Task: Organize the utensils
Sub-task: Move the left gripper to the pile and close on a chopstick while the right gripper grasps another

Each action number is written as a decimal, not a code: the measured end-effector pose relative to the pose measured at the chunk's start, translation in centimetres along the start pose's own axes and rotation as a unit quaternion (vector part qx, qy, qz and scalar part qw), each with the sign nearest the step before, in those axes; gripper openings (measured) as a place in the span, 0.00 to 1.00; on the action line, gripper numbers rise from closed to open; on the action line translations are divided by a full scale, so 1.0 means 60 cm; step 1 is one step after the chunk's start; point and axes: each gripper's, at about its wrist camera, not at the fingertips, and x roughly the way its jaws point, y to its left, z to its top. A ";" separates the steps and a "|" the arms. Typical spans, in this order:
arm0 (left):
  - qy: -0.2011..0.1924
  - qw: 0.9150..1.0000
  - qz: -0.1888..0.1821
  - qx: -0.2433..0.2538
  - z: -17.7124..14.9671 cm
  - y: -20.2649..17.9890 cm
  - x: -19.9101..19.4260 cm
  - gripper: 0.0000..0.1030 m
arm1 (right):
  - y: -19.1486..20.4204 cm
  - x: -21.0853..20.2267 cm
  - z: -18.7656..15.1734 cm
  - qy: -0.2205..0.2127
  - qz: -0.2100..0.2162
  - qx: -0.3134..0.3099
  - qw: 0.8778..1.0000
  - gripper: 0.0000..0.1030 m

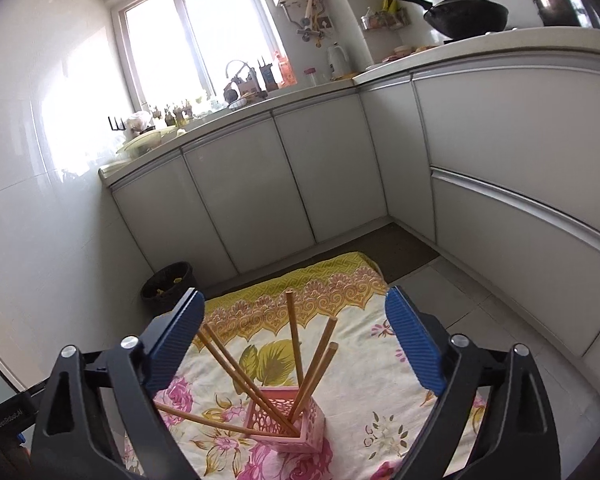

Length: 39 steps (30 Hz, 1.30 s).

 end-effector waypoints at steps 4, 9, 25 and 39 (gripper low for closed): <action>0.004 1.000 0.003 0.006 -0.008 -0.010 -0.004 0.57 | -0.015 -0.019 0.003 -0.002 -0.023 -0.004 1.000 0.93; 0.005 1.000 0.008 0.017 -0.020 -0.027 -0.012 0.77 | -0.033 -0.041 -0.007 0.008 -0.054 -0.011 0.998 0.94; 0.144 0.978 0.013 0.151 -0.136 -0.116 0.045 0.93 | -0.199 -0.123 -0.188 0.180 -0.114 0.038 0.976 0.93; 0.334 0.903 0.026 0.268 -0.263 -0.189 0.209 0.93 | -0.276 -0.169 -0.291 0.297 -0.099 0.088 0.946 0.93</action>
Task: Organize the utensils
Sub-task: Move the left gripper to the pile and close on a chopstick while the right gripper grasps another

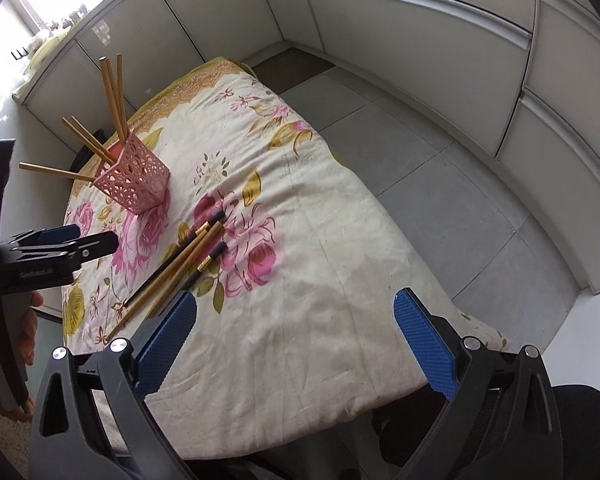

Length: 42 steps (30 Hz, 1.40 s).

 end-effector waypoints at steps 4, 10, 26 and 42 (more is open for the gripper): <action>0.044 0.998 -0.030 0.038 0.015 -0.027 0.034 0.77 | -0.002 0.004 -0.006 0.013 0.008 -0.002 1.000 0.93; 0.109 0.989 -0.016 0.103 0.027 -0.080 0.087 0.37 | -0.008 0.003 -0.004 0.017 0.016 0.001 1.000 0.93; 0.151 0.980 -0.052 0.122 0.049 -0.078 0.146 0.14 | -0.027 0.025 0.004 0.035 0.015 0.013 0.999 0.93; 0.159 0.976 -0.065 0.136 0.040 -0.044 0.166 0.14 | -0.015 0.044 0.010 0.045 0.008 0.007 0.999 0.93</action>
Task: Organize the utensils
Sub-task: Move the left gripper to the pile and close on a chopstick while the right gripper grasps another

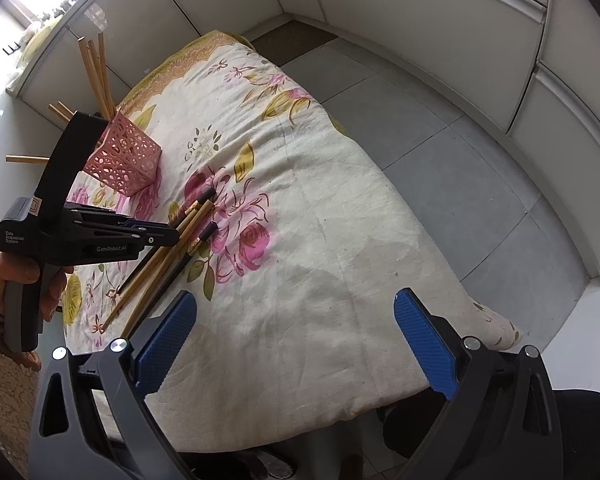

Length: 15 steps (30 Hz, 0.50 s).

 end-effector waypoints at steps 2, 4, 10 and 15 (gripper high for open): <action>0.002 1.000 -0.013 -0.003 -0.001 0.013 0.001 0.14 | 0.003 0.002 0.001 0.002 0.000 -0.001 1.000 0.93; 0.006 1.000 -0.024 -0.006 -0.003 0.025 0.004 0.13 | 0.006 0.005 0.001 0.004 -0.001 -0.005 1.000 0.93; 0.004 1.000 -0.022 0.009 -0.007 0.028 0.012 0.12 | 0.010 0.016 0.015 0.024 0.027 0.017 0.999 0.93; -0.017 0.998 0.054 0.038 -0.010 -0.013 0.020 0.07 | 0.029 0.060 0.057 0.085 0.097 0.094 0.987 0.93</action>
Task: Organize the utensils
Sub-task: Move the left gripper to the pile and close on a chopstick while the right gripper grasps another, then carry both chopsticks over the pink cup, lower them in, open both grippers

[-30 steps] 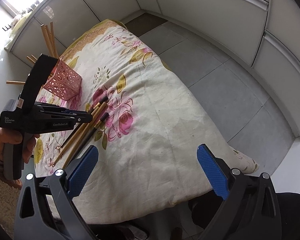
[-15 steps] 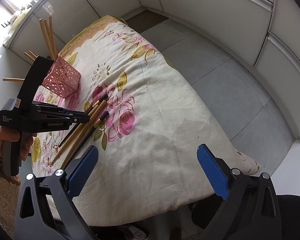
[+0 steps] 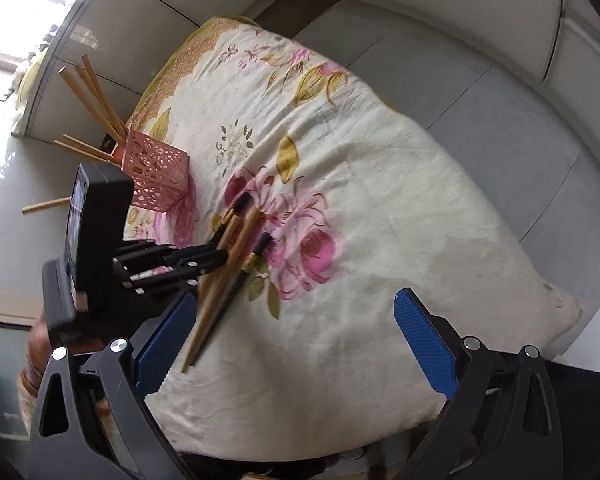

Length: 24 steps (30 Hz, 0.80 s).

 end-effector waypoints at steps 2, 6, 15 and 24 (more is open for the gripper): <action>-0.020 0.999 -0.010 -0.035 -0.013 0.018 0.004 0.07 | 0.012 0.030 0.020 0.024 0.013 0.028 0.999 0.93; -0.077 0.990 -0.050 -0.104 -0.070 0.072 -0.013 0.06 | 0.041 0.086 0.042 0.061 -0.003 0.049 0.997 0.77; -0.168 0.975 -0.063 -0.128 -0.150 0.130 -0.096 0.06 | 0.127 0.155 0.067 0.066 -0.103 0.001 0.993 0.40; -0.198 0.966 -0.066 -0.150 -0.180 0.077 -0.168 0.06 | 0.170 0.191 0.079 0.041 -0.164 -0.045 0.985 0.28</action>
